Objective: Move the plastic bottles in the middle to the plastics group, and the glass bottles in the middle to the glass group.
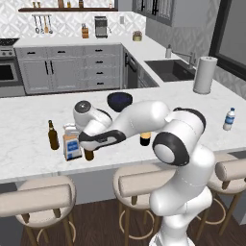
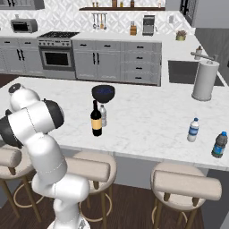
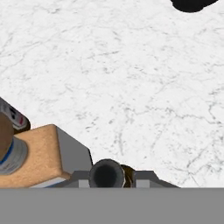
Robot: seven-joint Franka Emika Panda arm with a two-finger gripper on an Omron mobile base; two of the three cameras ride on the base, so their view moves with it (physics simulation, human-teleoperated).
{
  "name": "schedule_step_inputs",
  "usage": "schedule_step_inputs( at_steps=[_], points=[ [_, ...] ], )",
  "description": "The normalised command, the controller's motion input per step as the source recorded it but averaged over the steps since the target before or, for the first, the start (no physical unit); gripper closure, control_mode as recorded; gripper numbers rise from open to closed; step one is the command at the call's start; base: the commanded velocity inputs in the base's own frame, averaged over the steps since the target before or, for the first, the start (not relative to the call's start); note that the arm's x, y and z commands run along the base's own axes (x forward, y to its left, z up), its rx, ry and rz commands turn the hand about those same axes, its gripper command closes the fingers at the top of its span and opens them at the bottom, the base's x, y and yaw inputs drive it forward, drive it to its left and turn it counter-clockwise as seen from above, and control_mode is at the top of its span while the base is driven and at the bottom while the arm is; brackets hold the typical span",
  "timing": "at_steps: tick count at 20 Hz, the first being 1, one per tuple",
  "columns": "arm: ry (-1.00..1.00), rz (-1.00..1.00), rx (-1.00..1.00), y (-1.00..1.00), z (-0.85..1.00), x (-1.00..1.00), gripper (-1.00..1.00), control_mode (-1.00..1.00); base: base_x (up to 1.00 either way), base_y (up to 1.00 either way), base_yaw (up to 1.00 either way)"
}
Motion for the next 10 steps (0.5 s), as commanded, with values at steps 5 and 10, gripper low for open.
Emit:
schedule_step_inputs(
  at_steps=[5, 10],
  points=[
    [0.0, 0.0, 0.0, -0.15, -0.2, -0.18, -1.0, -1.0, 0.0, 0.0, 0.0],
    [-0.03, 0.0, 0.0, -0.17, -0.09, -0.1, -1.0, -1.0, 0.0, 0.0, 0.0]
  ],
)
